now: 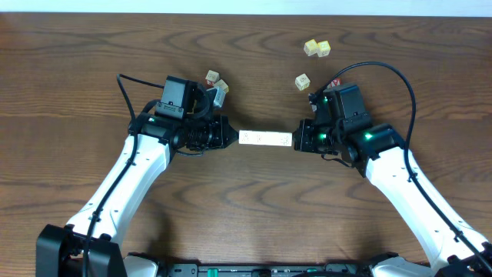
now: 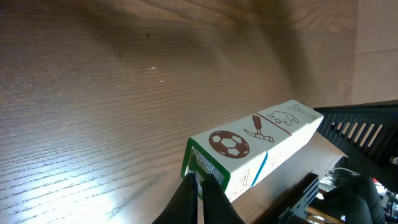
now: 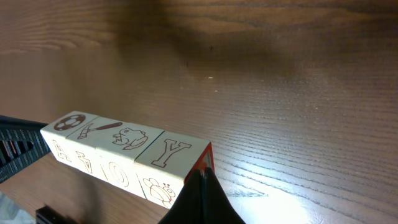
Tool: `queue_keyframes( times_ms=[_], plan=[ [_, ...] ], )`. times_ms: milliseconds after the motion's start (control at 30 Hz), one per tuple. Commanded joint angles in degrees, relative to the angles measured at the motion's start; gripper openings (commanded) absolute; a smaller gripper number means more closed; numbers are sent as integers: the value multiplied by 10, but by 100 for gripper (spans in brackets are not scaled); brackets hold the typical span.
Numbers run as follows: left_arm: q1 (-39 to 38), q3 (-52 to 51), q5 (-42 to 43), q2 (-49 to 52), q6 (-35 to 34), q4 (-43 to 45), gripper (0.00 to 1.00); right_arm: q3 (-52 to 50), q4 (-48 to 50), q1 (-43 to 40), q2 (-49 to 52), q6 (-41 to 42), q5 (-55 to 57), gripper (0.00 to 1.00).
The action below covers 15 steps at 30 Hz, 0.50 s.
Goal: Lift 4 blocks
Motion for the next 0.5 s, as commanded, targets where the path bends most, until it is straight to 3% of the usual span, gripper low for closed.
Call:
queue_keyframes(
  times_ms=[0,467],
  plan=[
    [-17,22,46,-6,-6,3,7,2,10,21,-6,10,-59,1],
    [-17,22,46,-6,-6,3,7,2,13,21,-6,15,-59,1]
  ],
)
